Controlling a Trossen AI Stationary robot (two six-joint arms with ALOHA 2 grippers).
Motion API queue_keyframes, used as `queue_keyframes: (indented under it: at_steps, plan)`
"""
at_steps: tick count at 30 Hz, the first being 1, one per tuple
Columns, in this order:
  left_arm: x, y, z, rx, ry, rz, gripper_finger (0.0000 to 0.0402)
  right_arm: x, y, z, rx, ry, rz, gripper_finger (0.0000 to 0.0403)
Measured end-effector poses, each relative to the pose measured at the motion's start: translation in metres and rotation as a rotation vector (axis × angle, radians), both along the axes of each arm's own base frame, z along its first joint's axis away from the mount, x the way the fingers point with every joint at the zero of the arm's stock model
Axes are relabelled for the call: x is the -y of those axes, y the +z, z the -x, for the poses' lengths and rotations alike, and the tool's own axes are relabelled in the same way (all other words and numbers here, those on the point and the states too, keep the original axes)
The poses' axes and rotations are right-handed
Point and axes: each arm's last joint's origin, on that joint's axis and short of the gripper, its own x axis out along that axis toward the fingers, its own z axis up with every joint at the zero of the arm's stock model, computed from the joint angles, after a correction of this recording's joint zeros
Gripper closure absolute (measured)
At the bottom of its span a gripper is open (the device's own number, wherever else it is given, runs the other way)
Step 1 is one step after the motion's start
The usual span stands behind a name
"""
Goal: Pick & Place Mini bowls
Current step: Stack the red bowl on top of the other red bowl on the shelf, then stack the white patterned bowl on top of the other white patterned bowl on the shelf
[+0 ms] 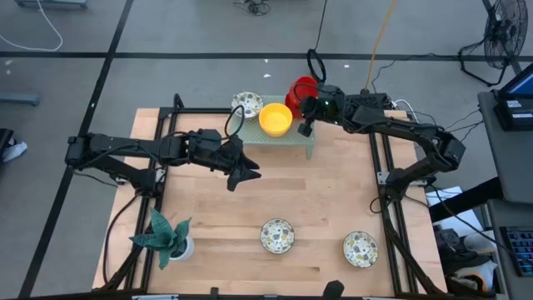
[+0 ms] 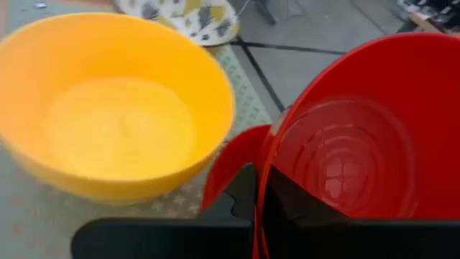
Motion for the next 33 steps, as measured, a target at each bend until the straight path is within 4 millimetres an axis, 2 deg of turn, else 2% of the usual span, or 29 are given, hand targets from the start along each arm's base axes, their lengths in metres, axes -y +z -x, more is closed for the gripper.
queue_keyframes:
  at_steps: [6, 10, 22, 28, 33]
  plan:
    - [0.0, 0.0, 0.0, 0.0, -0.001, -0.004, 0.0213, -0.001, -0.006, 0.002, -0.036, -0.011, -0.054, 0.0387]
    - [0.0, 0.0, 0.0, 0.0, -0.001, -0.003, 0.0213, -0.002, -0.008, 0.003, -0.061, -0.016, -0.07, 0.0363]
    - [0.0, 0.0, 0.0, 0.0, 0.0, -0.002, 0.0213, 0.0, -0.002, 0.0, 0.004, -0.011, -0.032, 0.0279]
    - [0.0, 0.0, 0.0, 0.0, -0.001, -0.004, 0.0213, -0.002, 0.009, -0.005, 0.092, 0.003, 0.025, 0.0244]
    - [0.0, -0.003, 0.001, -0.027, -0.011, -0.006, 0.0213, -0.022, 0.029, 0.001, 0.14, 0.046, 0.047, 0.0237]
